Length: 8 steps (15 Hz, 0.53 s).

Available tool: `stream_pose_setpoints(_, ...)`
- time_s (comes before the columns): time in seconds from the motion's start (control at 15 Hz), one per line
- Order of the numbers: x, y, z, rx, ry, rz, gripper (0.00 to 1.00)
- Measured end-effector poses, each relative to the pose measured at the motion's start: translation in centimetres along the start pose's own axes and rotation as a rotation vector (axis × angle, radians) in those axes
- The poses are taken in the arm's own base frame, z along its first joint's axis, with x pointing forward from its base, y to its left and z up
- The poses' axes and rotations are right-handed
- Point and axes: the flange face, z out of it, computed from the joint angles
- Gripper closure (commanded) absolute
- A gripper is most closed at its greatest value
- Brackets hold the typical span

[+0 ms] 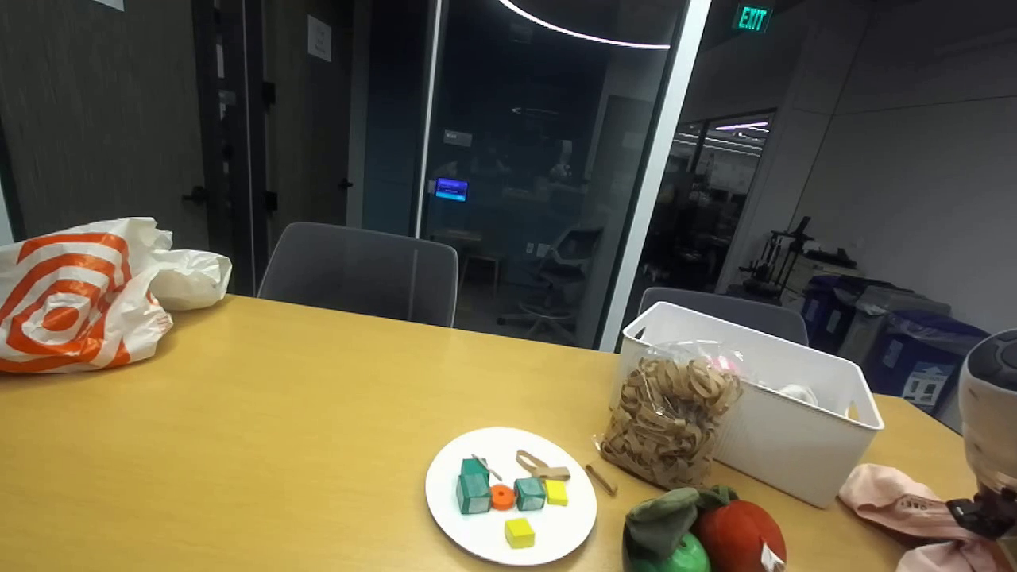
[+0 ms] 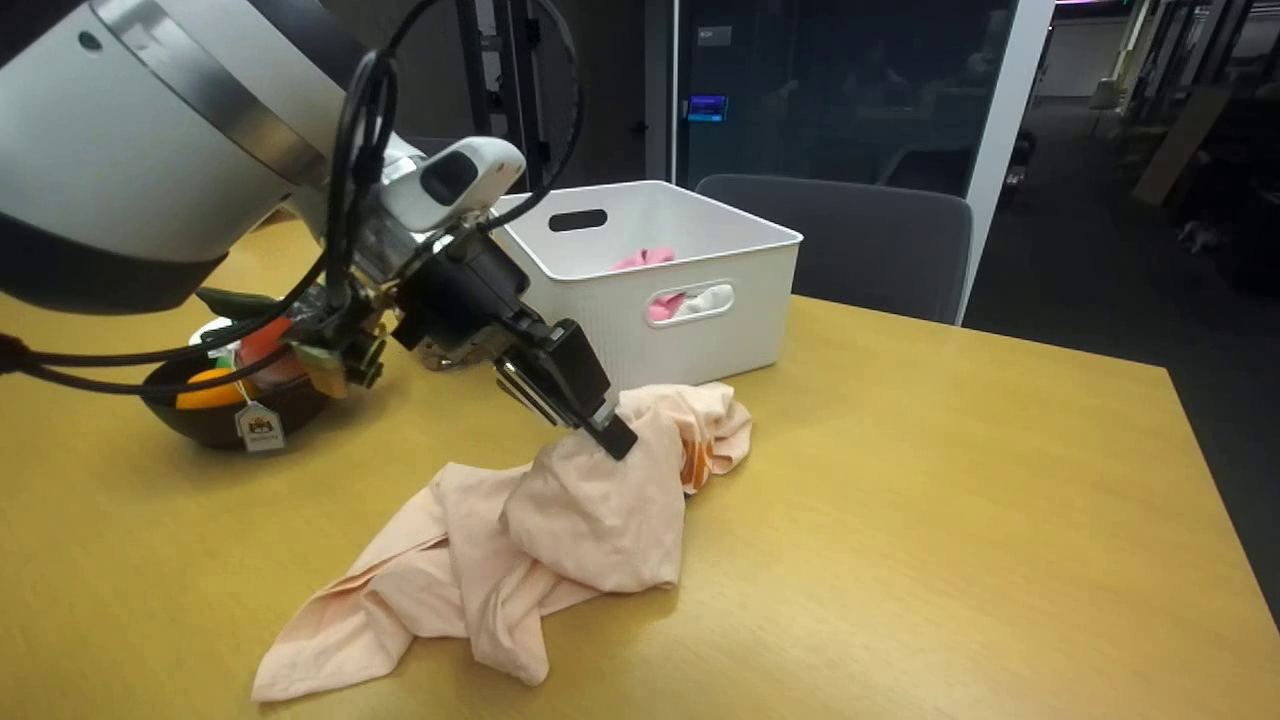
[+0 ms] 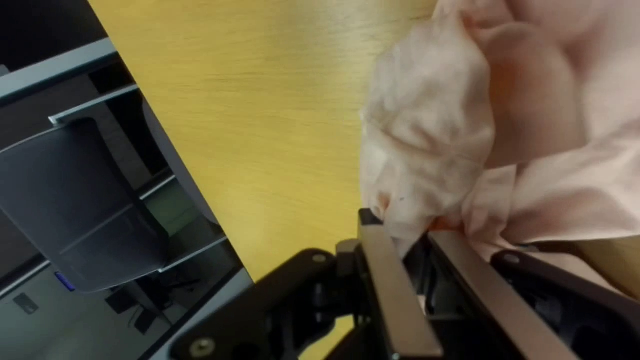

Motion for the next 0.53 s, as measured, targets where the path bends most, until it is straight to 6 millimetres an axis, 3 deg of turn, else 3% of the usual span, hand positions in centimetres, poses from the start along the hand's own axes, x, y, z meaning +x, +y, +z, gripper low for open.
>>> stream_pose_setpoints(0.27,1.7,1.8,0.9,-0.101,0.02,0.058,0.81)
stream_pose_setpoints(0.53,2.8,2.0,2.8,-0.178,0.006,0.082,0.8)
